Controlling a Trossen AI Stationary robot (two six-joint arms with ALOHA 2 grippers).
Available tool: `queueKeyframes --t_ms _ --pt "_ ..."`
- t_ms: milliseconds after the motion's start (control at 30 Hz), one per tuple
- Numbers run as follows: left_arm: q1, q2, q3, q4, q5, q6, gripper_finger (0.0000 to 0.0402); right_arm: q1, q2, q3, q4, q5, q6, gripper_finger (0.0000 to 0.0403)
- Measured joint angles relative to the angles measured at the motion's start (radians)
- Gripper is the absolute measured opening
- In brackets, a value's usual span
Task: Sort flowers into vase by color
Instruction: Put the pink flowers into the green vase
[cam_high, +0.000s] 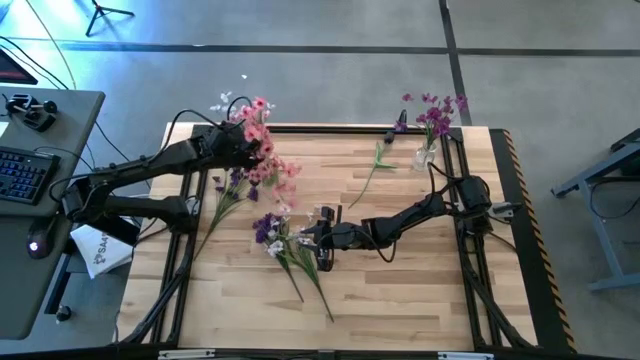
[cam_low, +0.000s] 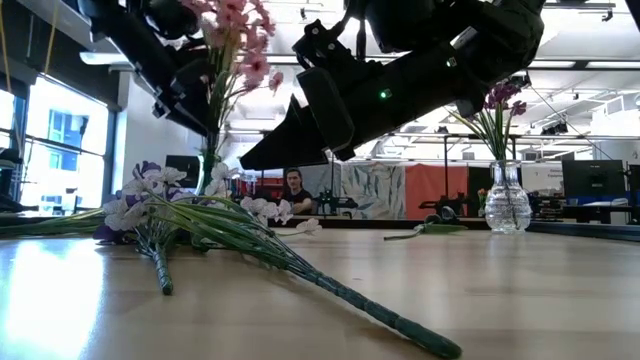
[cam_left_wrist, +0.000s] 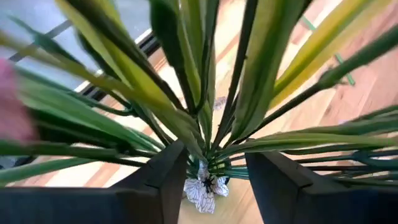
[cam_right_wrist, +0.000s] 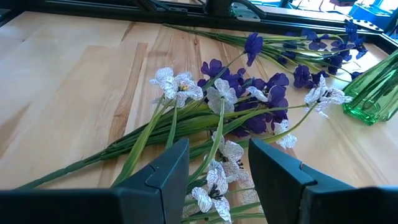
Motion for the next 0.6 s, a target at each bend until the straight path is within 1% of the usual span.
queueKeyframes --t_ms 133,333,500,600 --pt "0.0 -0.015 0.033 -0.098 -0.001 0.013 0.0177 0.0 0.0 0.0 0.0 0.0 0.0 0.0161" --pt "0.0 -0.037 0.118 -0.24 -0.001 0.013 0.0179 0.0 0.0 0.0 0.0 0.0 0.0 0.0161" --pt "0.0 -0.056 0.134 -0.327 -0.006 -0.015 0.0179 0.0 0.0 0.0 0.0 0.0 0.0 0.0161" --pt "-0.001 -0.064 0.134 -0.39 -0.045 -0.055 0.0179 0.0 0.0 0.0 0.0 0.0 0.0 0.0161"
